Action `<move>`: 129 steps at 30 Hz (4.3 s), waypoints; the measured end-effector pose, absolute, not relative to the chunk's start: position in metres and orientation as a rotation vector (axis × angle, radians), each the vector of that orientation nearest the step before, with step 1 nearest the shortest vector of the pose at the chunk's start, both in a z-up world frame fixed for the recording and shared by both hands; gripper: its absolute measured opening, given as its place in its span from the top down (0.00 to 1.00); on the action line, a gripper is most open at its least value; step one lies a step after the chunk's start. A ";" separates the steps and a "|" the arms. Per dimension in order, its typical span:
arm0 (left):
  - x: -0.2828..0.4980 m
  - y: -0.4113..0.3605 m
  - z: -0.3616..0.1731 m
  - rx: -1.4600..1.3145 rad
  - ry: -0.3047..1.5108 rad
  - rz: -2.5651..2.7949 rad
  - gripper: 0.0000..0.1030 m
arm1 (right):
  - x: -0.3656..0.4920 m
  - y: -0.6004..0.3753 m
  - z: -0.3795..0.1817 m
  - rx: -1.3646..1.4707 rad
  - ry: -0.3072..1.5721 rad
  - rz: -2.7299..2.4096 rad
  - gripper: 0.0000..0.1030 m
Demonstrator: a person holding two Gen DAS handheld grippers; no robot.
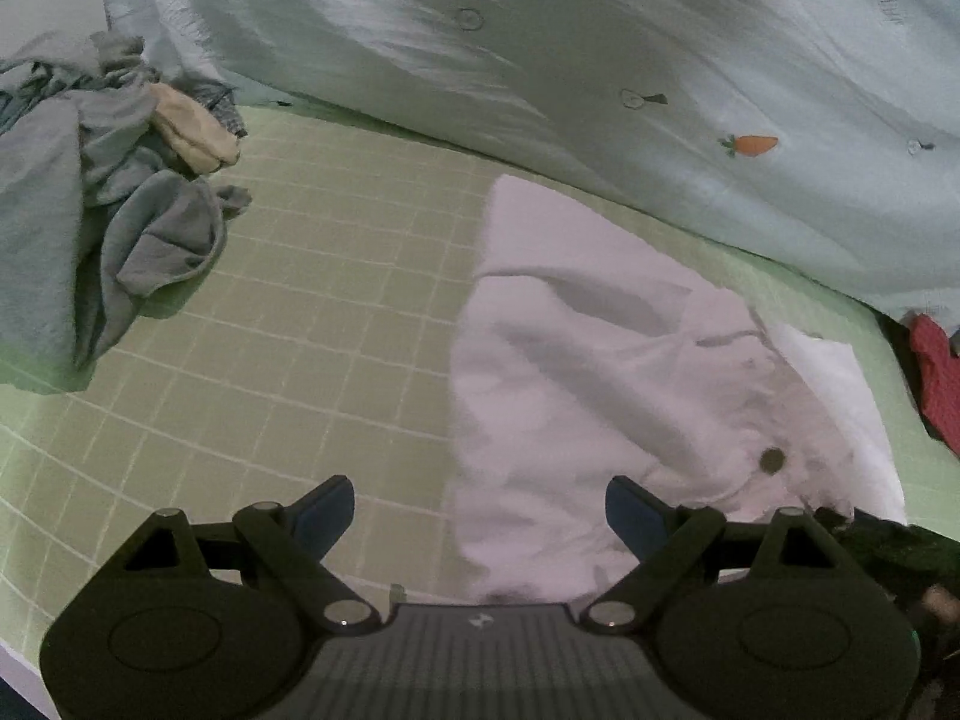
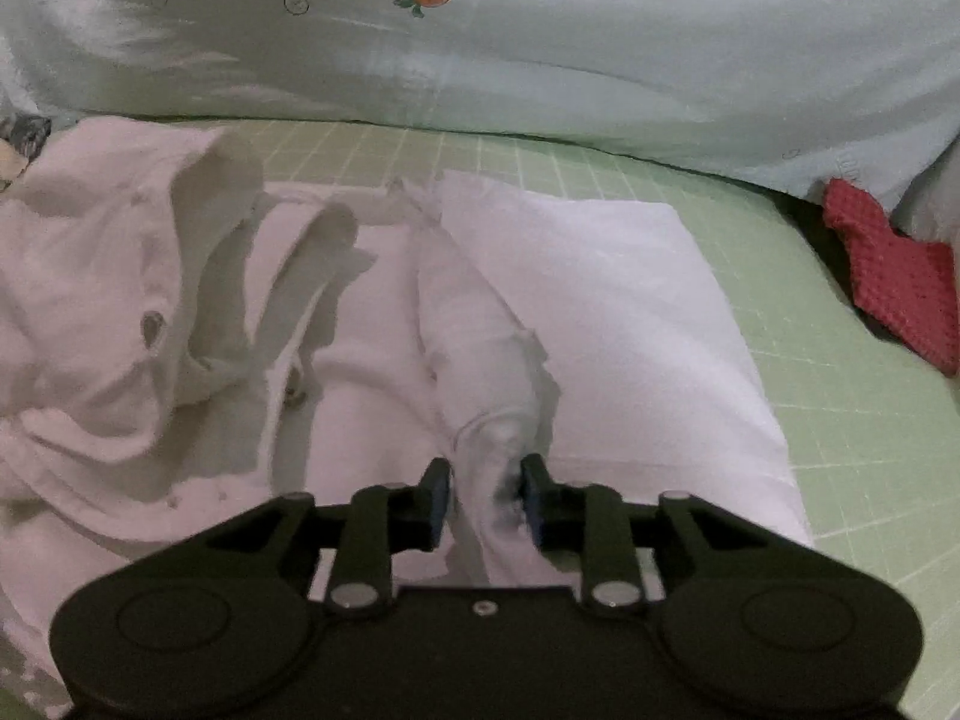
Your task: Fold clothes
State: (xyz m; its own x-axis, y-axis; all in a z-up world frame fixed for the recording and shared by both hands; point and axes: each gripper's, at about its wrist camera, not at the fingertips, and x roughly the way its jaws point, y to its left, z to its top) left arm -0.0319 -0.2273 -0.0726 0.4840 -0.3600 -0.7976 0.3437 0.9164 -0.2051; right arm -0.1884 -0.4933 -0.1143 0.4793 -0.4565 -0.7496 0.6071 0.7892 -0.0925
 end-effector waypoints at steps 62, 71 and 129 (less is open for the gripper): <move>0.058 -0.254 -0.149 -0.261 1.347 -0.686 0.39 | -0.273 -0.498 -0.096 0.582 0.872 -1.096 0.04; 0.035 -0.267 -0.109 -0.326 1.254 -0.724 0.83 | -0.304 -0.521 -0.098 0.608 0.849 -1.091 0.04; -0.061 -0.395 -0.070 -0.067 1.148 -0.592 0.20 | -0.224 -0.583 -0.067 0.651 0.664 -0.459 0.10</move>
State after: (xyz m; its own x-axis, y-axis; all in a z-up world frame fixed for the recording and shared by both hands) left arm -0.0609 -0.3948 -0.0702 0.2759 -0.4732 -0.8367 0.4067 0.8462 -0.3444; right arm -0.2241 -0.5831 -0.0673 0.7024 -0.1833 -0.6878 0.5781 0.7106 0.4010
